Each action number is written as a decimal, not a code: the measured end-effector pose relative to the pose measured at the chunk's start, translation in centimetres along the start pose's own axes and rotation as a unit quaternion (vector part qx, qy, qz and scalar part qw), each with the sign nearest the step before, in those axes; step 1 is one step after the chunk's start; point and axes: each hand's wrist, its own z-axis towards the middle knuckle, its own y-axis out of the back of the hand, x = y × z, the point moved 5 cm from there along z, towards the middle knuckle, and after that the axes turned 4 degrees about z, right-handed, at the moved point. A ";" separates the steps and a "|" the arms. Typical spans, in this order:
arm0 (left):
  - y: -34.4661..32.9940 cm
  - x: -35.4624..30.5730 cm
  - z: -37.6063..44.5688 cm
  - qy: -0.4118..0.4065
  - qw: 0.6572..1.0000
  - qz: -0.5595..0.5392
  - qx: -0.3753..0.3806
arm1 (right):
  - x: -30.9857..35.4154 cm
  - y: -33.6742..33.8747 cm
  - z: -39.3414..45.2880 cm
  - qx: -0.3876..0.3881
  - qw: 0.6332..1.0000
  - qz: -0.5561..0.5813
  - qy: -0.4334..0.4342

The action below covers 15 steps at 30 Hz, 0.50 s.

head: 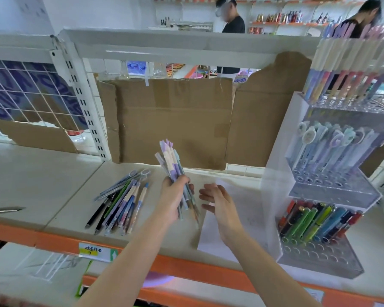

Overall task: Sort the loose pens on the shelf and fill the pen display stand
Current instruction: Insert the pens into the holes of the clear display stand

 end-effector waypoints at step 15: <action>-5.3 3.4 -4.0 -0.284 0.909 0.256 0.166 | 3.7 1.0 0.3 0.056 0.983 -0.052 0.168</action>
